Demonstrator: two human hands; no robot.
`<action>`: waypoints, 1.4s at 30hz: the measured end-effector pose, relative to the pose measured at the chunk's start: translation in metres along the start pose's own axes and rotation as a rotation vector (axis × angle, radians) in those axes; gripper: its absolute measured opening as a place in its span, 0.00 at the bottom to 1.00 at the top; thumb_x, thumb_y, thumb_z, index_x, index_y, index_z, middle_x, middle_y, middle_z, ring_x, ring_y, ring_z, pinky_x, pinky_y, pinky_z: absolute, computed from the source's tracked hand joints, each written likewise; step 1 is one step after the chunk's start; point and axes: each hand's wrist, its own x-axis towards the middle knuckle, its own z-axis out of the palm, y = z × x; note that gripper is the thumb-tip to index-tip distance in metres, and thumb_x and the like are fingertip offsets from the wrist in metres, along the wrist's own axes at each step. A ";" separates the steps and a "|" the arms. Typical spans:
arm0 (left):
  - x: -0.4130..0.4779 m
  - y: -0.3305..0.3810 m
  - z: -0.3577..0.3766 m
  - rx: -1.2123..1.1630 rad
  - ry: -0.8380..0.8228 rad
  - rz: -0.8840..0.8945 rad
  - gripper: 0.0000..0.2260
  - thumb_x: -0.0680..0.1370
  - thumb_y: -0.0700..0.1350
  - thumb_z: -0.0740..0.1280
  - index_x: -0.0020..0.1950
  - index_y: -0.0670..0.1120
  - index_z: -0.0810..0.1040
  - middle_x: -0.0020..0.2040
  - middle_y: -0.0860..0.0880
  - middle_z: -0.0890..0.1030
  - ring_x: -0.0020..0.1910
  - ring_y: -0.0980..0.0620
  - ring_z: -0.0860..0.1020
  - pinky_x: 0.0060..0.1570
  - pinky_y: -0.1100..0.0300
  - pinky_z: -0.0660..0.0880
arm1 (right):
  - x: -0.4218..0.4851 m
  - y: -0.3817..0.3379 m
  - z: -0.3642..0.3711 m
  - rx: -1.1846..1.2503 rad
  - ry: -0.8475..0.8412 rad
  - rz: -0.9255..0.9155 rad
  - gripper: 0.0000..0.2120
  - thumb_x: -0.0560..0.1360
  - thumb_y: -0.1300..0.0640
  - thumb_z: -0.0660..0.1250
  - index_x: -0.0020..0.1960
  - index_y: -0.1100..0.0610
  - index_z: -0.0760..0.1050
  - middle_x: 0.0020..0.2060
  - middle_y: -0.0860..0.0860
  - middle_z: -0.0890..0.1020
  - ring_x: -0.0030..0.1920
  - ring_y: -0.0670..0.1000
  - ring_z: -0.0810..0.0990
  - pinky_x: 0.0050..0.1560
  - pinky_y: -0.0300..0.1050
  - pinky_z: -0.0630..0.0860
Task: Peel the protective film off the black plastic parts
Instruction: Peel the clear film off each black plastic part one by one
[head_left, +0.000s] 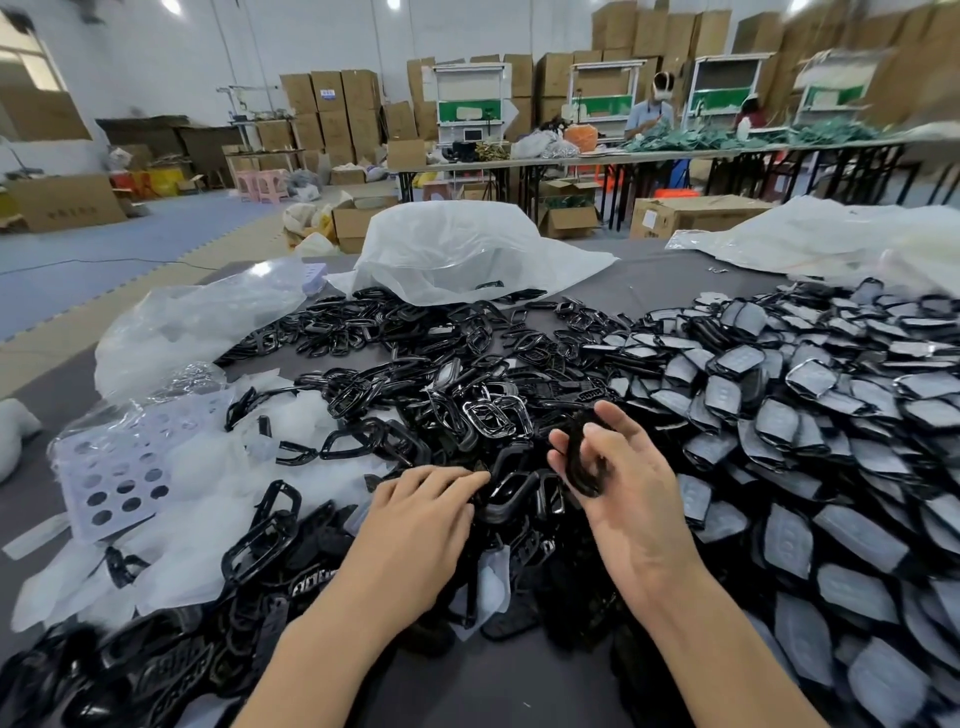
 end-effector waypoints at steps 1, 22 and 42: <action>0.001 -0.001 0.000 0.009 -0.011 -0.004 0.19 0.84 0.53 0.54 0.75 0.60 0.64 0.70 0.63 0.69 0.70 0.57 0.63 0.69 0.58 0.60 | -0.001 -0.001 0.001 0.039 -0.021 0.025 0.11 0.79 0.65 0.65 0.60 0.56 0.76 0.37 0.52 0.82 0.49 0.56 0.85 0.49 0.47 0.82; -0.011 -0.010 -0.015 0.137 0.150 -0.269 0.16 0.77 0.42 0.64 0.64 0.51 0.77 0.55 0.51 0.78 0.55 0.48 0.75 0.59 0.51 0.68 | -0.001 0.009 0.002 -0.263 0.019 0.042 0.14 0.84 0.59 0.58 0.54 0.56 0.83 0.38 0.50 0.82 0.36 0.49 0.83 0.36 0.39 0.80; 0.011 0.006 0.004 0.224 0.303 -0.043 0.06 0.79 0.44 0.66 0.52 0.49 0.82 0.43 0.53 0.81 0.43 0.47 0.79 0.47 0.51 0.75 | 0.000 0.015 0.003 -0.332 0.030 0.056 0.14 0.84 0.62 0.58 0.53 0.56 0.84 0.38 0.50 0.84 0.36 0.50 0.84 0.35 0.38 0.79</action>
